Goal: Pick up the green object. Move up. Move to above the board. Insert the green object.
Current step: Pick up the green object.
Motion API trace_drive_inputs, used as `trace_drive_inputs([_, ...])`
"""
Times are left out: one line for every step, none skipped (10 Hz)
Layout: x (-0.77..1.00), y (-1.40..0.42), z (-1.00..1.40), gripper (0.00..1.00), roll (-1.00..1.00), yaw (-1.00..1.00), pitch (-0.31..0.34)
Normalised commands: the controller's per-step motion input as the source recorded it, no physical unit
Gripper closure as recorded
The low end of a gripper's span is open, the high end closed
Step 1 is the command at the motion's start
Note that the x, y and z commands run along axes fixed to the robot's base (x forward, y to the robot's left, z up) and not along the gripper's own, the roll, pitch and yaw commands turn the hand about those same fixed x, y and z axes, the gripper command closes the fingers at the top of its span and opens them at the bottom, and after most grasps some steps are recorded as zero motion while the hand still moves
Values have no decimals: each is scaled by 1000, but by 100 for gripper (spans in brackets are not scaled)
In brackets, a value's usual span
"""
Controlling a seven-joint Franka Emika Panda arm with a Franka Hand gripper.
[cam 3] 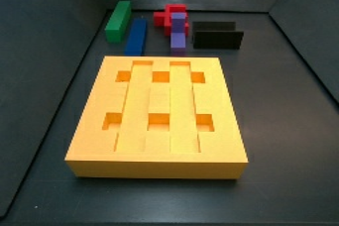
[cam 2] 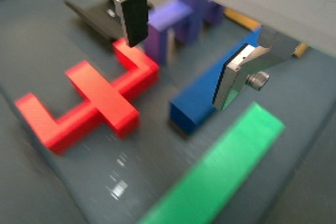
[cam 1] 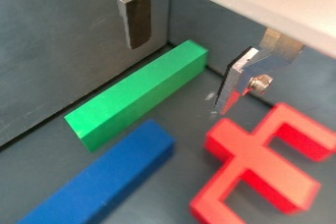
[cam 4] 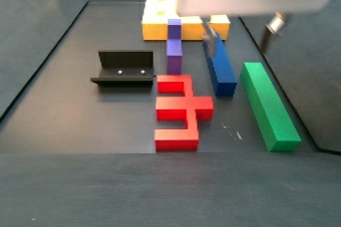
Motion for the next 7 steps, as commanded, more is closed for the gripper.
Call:
trace_drive_inputs([-563,171,-609,0,0,-206,-4])
trace_drive_inputs([-431,317,-566,0,7,-311,0])
trace_drive_inputs([-371,426,-371,0,13,-340,31])
trace_drive_inputs([-189,389,-254,0,14,-249,74])
trace_drive_inputs([-169,206,-283,0,36,-17,11])
trace_drive_inputs([-197,0,-269,0,40,0,0])
trace_drive_inputs([-69,-3,-217,0,76,0,0])
